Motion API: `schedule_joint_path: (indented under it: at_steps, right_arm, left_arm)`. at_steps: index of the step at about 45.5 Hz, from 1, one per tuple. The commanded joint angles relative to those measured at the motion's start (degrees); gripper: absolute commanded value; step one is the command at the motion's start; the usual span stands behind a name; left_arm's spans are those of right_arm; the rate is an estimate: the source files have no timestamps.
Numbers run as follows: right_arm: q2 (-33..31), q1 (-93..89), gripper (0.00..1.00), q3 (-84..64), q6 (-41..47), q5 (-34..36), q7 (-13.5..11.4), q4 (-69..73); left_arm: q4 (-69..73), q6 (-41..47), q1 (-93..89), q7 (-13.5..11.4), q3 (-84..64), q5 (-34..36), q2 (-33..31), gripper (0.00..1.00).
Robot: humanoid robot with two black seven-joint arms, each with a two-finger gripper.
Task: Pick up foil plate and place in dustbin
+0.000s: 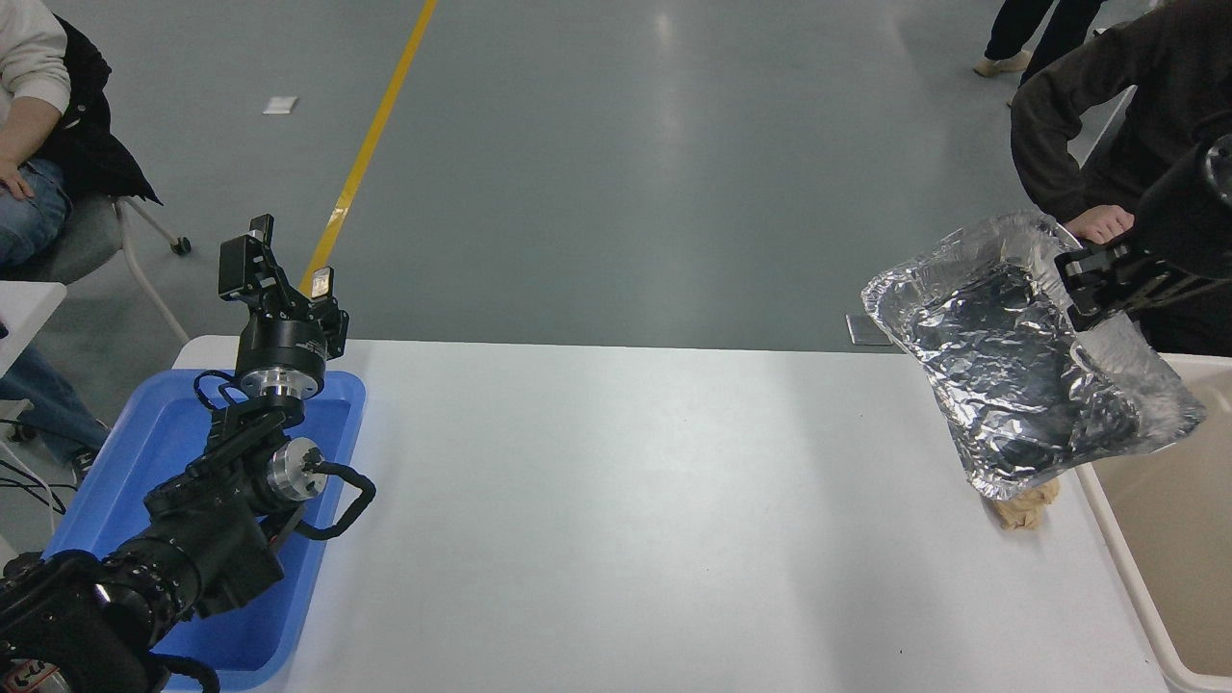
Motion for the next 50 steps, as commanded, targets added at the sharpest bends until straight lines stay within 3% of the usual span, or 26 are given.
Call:
schedule_joint_path:
  at_steps: [1,6,15,30,50]
  right_arm:
    - [-4.1,-4.3,0.0,-0.3,-0.1,-6.6,0.2,-6.3]
    - [-6.5,-11.1,0.0,0.5,-0.1,-9.6,0.3,-16.6]
    - [-8.1,-26.8,0.0,6.6,-0.2,-13.8,4.7,-34.2]
    - [-8.6,-47.1,0.0,7.7,-13.9,-14.6,4.9,-47.2]
    - [-6.2,-70.5,0.0,8.6,-26.0,-12.4,4.9,-63.3]
  left_arm:
    - [0.0,0.0,0.0,0.0,0.0,0.0,0.0,1.0]
    - [0.0,0.0,0.0,0.0,0.0,0.0,0.0,1.0]
    - [0.0,0.0,0.0,0.1,0.0,0.0,-0.1,1.0]
    - [0.0,0.0,0.0,0.0,0.0,0.0,-0.1,1.0]
    - [0.0,0.0,0.0,0.0,0.0,0.0,-0.1,1.0]
